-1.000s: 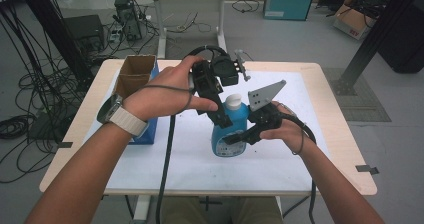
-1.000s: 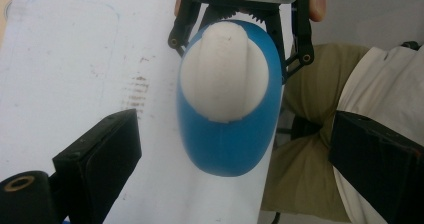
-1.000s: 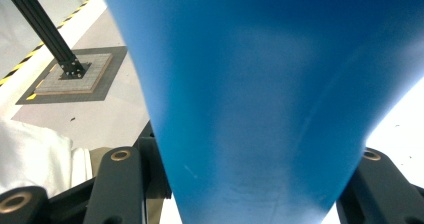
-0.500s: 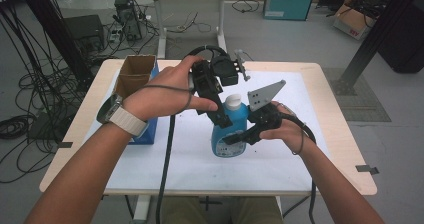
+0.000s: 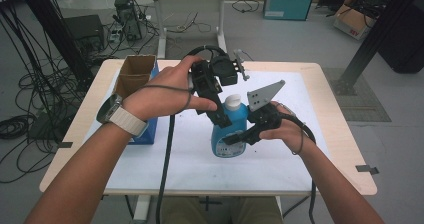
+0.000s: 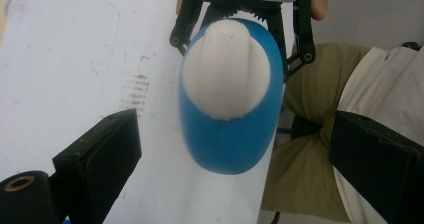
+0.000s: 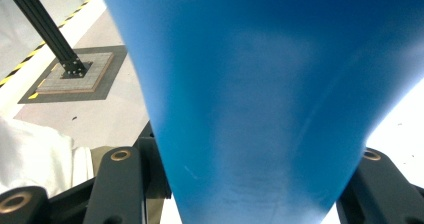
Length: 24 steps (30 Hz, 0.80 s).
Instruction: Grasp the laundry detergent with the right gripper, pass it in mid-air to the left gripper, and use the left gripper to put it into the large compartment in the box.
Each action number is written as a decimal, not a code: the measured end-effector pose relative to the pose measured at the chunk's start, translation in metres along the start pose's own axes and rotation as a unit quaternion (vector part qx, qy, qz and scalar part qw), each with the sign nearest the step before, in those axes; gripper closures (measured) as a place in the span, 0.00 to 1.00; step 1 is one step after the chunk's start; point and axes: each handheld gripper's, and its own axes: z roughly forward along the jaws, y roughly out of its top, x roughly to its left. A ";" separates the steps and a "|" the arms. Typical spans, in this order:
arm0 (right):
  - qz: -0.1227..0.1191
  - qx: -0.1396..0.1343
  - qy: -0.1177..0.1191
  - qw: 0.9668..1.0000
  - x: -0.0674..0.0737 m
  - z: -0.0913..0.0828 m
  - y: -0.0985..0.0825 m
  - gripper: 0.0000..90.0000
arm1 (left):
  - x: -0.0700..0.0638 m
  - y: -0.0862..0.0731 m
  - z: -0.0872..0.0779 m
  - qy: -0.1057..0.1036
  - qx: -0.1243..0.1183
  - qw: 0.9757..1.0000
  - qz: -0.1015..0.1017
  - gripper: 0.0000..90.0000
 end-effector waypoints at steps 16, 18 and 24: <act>0.001 0.000 0.000 1.000 0.001 0.001 0.000 0.49 | 0.000 0.000 0.000 -0.001 -0.001 1.000 0.000 0.08; 0.000 0.000 0.001 1.000 0.001 0.001 0.000 0.49 | 0.000 0.000 0.000 0.004 -0.002 1.000 0.000 0.08; -0.001 0.001 0.002 1.000 0.001 0.001 0.002 0.49 | 0.000 0.001 0.003 0.000 -0.001 1.000 -0.001 0.08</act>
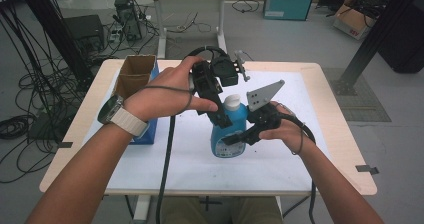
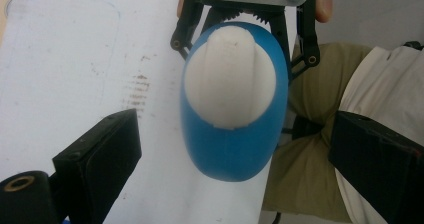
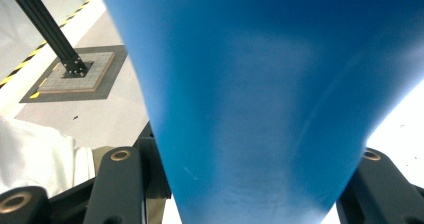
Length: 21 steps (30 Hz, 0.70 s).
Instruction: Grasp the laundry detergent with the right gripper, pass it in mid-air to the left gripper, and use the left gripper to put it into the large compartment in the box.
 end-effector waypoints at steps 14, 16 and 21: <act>-0.004 0.005 0.003 1.000 0.003 0.002 0.001 0.49 | 0.001 0.000 0.015 -0.009 0.000 1.000 0.000 0.09; -0.002 0.004 0.004 1.000 0.004 0.003 0.001 0.49 | 0.000 0.000 0.019 -0.012 0.003 1.000 0.000 0.09; -0.009 0.006 0.004 1.000 0.005 0.003 0.002 0.49 | 0.001 0.002 0.024 -0.015 0.003 1.000 0.000 0.09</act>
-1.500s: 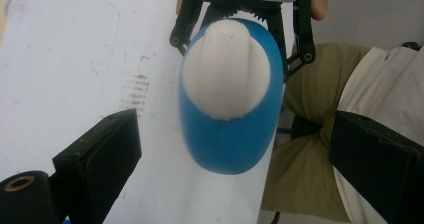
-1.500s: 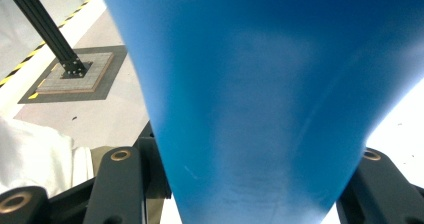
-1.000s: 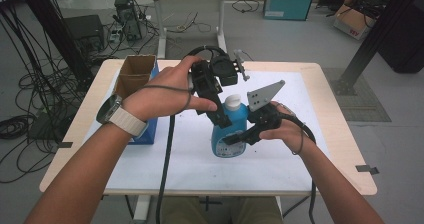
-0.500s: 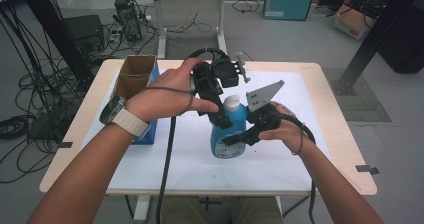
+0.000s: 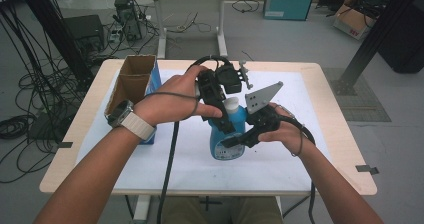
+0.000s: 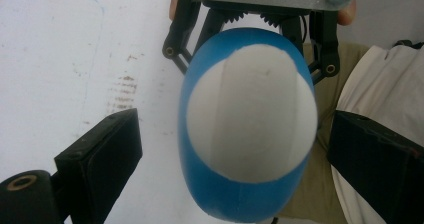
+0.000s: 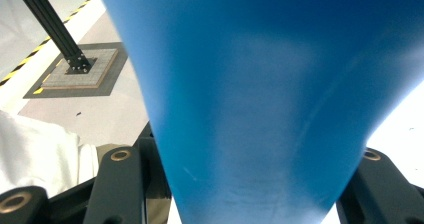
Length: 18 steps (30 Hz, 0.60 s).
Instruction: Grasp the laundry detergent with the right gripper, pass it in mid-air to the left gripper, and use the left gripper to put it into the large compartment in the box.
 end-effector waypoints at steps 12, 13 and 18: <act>0.001 -0.002 0.003 1.000 0.003 0.000 -0.001 0.49 | 0.000 0.003 0.008 -0.013 0.011 1.000 0.003 0.13; 0.003 -0.001 0.004 1.000 0.003 0.000 -0.001 0.49 | 0.001 0.003 0.008 -0.015 0.015 1.000 0.005 0.13; 0.002 0.000 0.006 1.000 0.004 0.000 -0.001 0.49 | 0.001 0.004 0.010 -0.018 0.013 1.000 0.002 0.16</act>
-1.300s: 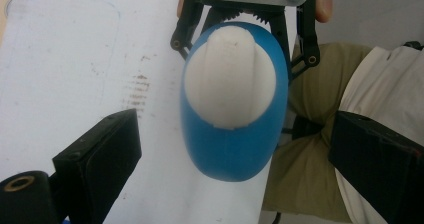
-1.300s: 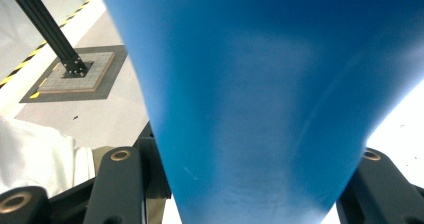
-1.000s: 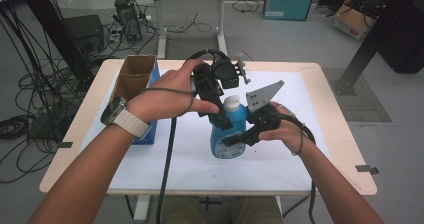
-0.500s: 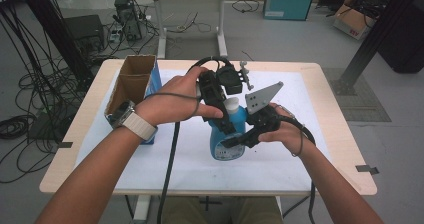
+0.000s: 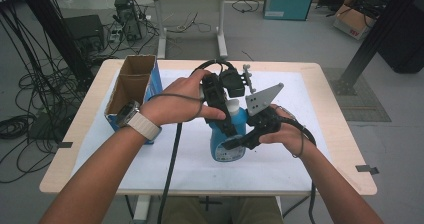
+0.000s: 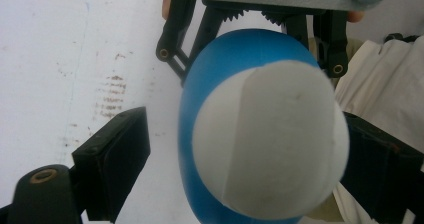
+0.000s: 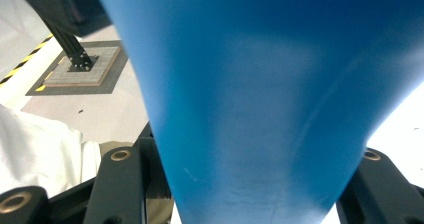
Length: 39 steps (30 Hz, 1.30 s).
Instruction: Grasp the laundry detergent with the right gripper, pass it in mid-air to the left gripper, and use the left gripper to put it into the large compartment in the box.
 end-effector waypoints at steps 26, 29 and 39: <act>0.002 0.001 0.006 1.000 0.001 0.001 -0.001 0.49 | -0.001 0.003 0.004 -0.017 0.005 1.000 0.006 0.33; 0.001 0.002 0.007 1.000 0.001 0.002 -0.001 0.49 | -0.001 0.002 0.005 -0.020 0.007 1.000 0.005 0.36; 0.003 0.003 0.009 1.000 0.001 0.003 -0.002 0.49 | -0.001 0.002 0.006 -0.021 0.009 1.000 0.007 0.41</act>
